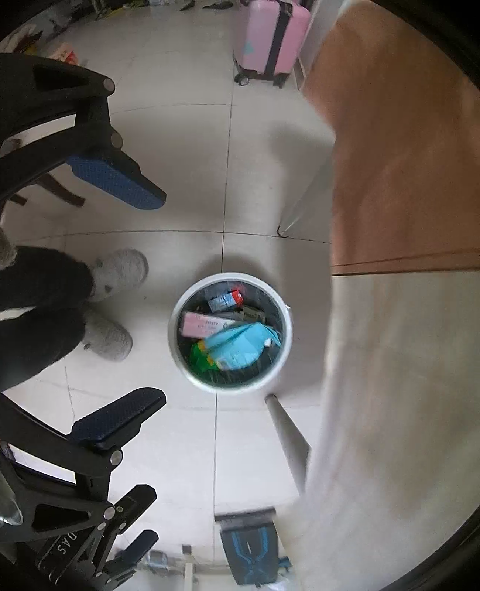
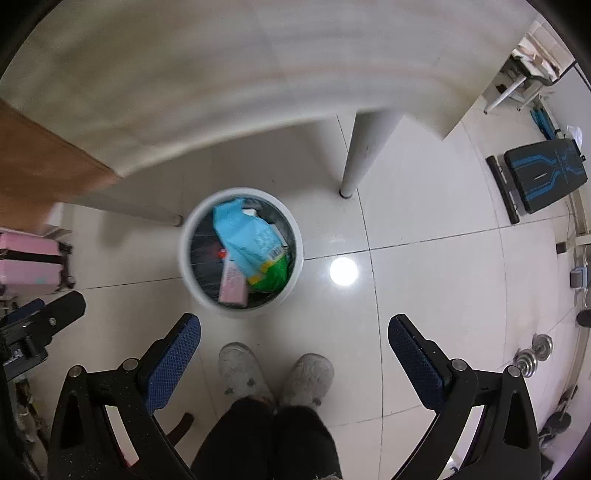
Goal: Collect trash
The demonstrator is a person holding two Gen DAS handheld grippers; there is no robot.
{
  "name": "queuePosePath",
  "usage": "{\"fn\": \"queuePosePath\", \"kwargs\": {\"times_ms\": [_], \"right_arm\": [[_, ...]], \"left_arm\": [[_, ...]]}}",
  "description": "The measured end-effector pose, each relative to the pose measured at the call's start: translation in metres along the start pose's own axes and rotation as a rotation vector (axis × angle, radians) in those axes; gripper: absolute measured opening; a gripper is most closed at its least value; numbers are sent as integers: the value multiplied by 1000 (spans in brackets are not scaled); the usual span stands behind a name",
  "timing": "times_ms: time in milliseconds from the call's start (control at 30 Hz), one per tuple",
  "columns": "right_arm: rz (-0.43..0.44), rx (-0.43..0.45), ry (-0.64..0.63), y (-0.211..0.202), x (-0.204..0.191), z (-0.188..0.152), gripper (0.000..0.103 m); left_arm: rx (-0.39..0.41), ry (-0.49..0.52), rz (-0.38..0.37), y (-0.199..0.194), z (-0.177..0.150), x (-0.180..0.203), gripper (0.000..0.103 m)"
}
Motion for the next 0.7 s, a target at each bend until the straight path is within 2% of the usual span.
{"fn": "queuePosePath", "kwargs": {"times_ms": [267,400,500,700], "right_arm": [[41,64,-35,-170,-3,-38,102],[87,98,-40,-250,-6,-57,102],[115,128,-55,-302,-10,-72,102],[188,153,-69,-381,-16,-97,102]], "left_arm": [[52,23,-27,-139,-44,4,99],[90,59,-66,-204,-63,14,99],[128,74,-111,-250,-74,18,99],[204,95,-208,-326,-93,21,99]]}}
Point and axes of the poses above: each gripper's, at about its wrist camera, not at the fingertips, and y roughly the way its jaws point, x to its right, z to its top, the point moved 4 cm from there along y, roughly the way its jaws point, and after that the axes turned 7 degrees about -x, right-handed, at the moved point
